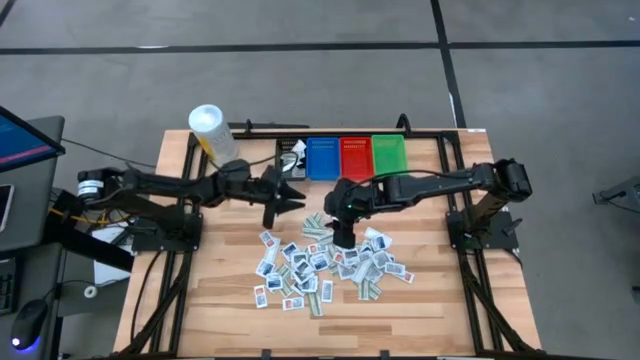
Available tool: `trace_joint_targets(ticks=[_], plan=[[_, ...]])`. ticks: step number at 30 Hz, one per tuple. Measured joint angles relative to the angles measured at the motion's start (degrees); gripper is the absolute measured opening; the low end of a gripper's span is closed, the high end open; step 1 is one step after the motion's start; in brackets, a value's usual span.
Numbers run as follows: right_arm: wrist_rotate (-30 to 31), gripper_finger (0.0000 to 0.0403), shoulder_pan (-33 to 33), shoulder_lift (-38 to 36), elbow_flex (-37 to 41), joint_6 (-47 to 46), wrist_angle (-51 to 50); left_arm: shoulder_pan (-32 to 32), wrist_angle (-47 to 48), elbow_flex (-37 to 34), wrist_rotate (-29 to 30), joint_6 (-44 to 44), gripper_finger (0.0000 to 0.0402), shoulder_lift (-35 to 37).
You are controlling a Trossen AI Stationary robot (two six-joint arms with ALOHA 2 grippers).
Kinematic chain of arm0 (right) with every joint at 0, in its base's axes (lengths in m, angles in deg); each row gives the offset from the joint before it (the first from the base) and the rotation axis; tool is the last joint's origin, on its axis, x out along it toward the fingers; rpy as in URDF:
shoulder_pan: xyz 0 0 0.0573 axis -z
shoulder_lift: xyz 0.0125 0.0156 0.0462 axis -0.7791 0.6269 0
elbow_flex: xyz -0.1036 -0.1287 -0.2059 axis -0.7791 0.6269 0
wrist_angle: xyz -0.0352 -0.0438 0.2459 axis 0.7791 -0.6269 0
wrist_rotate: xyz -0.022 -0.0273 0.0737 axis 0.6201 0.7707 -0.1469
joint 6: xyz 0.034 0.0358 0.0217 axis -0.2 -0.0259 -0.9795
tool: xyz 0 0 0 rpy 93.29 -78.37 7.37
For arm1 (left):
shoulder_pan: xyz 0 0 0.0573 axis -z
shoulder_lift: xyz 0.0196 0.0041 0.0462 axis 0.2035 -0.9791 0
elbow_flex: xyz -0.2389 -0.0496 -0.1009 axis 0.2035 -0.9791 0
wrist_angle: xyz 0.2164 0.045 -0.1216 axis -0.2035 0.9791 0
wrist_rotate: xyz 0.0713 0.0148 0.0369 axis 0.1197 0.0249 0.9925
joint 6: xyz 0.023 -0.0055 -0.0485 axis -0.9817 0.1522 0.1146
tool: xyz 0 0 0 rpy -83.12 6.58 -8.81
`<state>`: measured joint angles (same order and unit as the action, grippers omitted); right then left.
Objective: Pick & Place First Aid Supplies
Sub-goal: Put the green bandage pack in the black bin
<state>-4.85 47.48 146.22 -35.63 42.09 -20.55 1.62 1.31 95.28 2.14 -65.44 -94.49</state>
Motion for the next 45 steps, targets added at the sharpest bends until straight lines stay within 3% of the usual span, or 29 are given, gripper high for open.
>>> trace_joint_targets(ticks=[7, 17, 23, 29, 45], plan=[[2.96, 0.0160, -0.82, 0.00, 0.68, 1.08, 1.45, 7.97, 2.56, 0.00, 4.32, 0.22, 0.0118, 4.05], [4.77, 0.0158, -0.68, 0.07, 12.54, -0.03, 9.21, 20.35, 3.40, 0.00, 7.01, 5.09, 0.0111, 4.51], [6.58, 0.0152, -0.64, 0.07, 16.09, 0.84, 13.12, 26.04, 3.41, 0.00, 12.39, 6.25, 0.0111, 4.51], [6.40, 0.0150, -0.66, 0.51, 17.52, 1.06, 17.43, 28.60, 3.40, 0.00, 15.62, 6.47, 0.0111, 4.51], [5.39, 0.0136, -0.76, 11.57, 17.52, 1.93, 18.96, 30.09, 3.41, 0.00, 17.48, 6.71, 0.0111, 4.47]])
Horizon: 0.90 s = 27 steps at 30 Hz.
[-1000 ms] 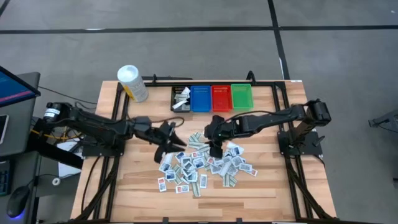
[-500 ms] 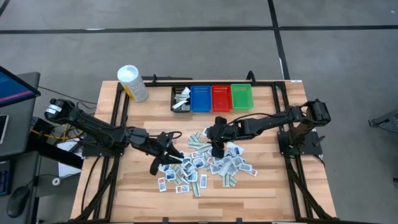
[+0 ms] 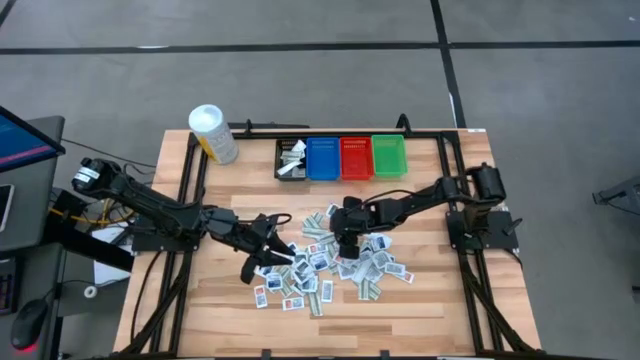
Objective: Pick & Place First Aid Supplies
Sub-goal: Put the green bandage pack in the black bin
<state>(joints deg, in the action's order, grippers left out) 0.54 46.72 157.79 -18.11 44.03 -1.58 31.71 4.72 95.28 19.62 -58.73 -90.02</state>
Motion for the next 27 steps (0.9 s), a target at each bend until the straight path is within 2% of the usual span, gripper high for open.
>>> trace_joint_targets(ticks=[15, 27], plan=[[0.27, 0.0130, -0.01, 0.45, -0.08, -3.91, -0.04, -0.44, -0.02, 0.00, 0.84, -0.24, 0.0111, 0.00], [0.21, 0.0074, -0.03, 0.45, -0.06, -3.99, -0.38, -0.44, -0.02, 0.00, 1.06, -0.24, 0.0111, 0.00]])
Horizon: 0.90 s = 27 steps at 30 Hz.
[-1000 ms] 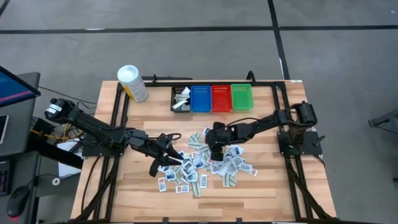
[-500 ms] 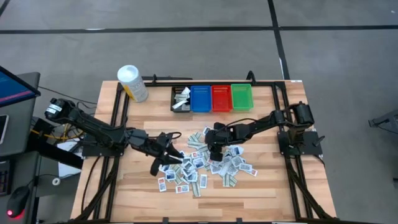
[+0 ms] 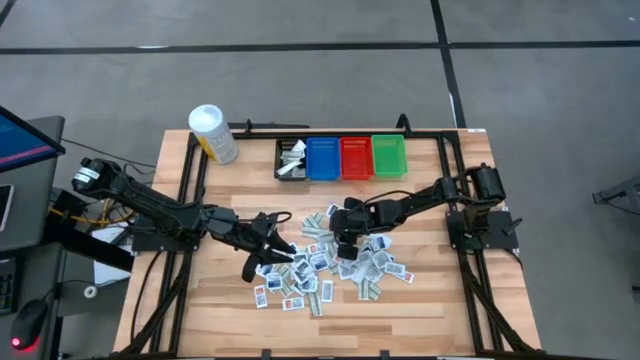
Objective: Pick & Place First Aid Supplies
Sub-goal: Put the green bandage pack in the black bin
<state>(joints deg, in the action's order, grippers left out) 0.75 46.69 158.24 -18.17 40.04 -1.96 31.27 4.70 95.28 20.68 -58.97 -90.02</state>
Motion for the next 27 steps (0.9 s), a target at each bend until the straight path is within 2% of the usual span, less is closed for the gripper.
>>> trace_joint_targets(ticks=[12, 22, 27], plan=[[-2.36, 0.0004, 0.07, 0.00, 0.02, -0.12, -0.03, 0.00, 0.02, 0.00, 0.00, -0.02, 0.0111, 0.00], [-2.80, 0.0002, 0.04, 0.00, -0.05, -0.12, -0.12, 0.00, 0.02, 0.00, 0.00, -0.02, 0.0111, 0.00], [-3.19, 0.0001, 0.02, 0.13, -1.98, -0.02, -3.56, 0.00, 0.02, 0.00, 0.00, -0.02, 0.0111, 0.00]])
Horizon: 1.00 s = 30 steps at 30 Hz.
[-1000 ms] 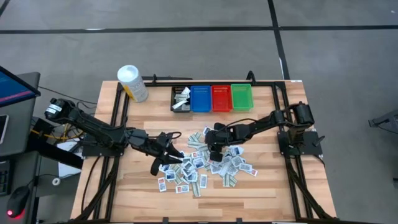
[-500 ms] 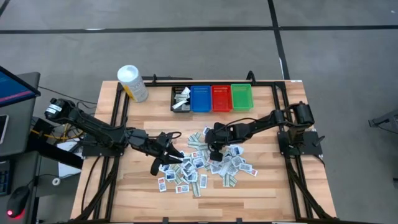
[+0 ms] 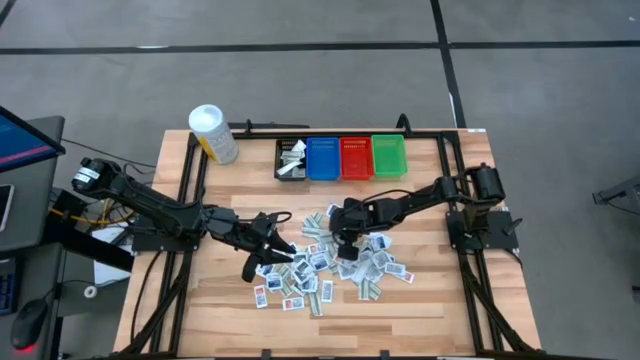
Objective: Pick & Place First Aid Supplies
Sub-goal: Put the green bandage pack in the black bin
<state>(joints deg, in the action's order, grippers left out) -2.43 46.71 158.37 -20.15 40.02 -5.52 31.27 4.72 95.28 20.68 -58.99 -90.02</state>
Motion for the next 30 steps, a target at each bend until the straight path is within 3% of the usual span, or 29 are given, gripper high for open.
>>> trace_joint_targets(ticks=[24, 30], plan=[[0.23, 0.0001, 0.09, -0.10, -14.33, 3.16, -8.72, -0.02, 0.10, -0.02, 0.23, -0.69, 0.0111, 0.00], [0.34, 0.0001, 0.20, -0.96, -18.27, 4.49, -10.51, -0.02, 4.08, -0.02, 6.20, -1.95, 0.0111, 0.00]])
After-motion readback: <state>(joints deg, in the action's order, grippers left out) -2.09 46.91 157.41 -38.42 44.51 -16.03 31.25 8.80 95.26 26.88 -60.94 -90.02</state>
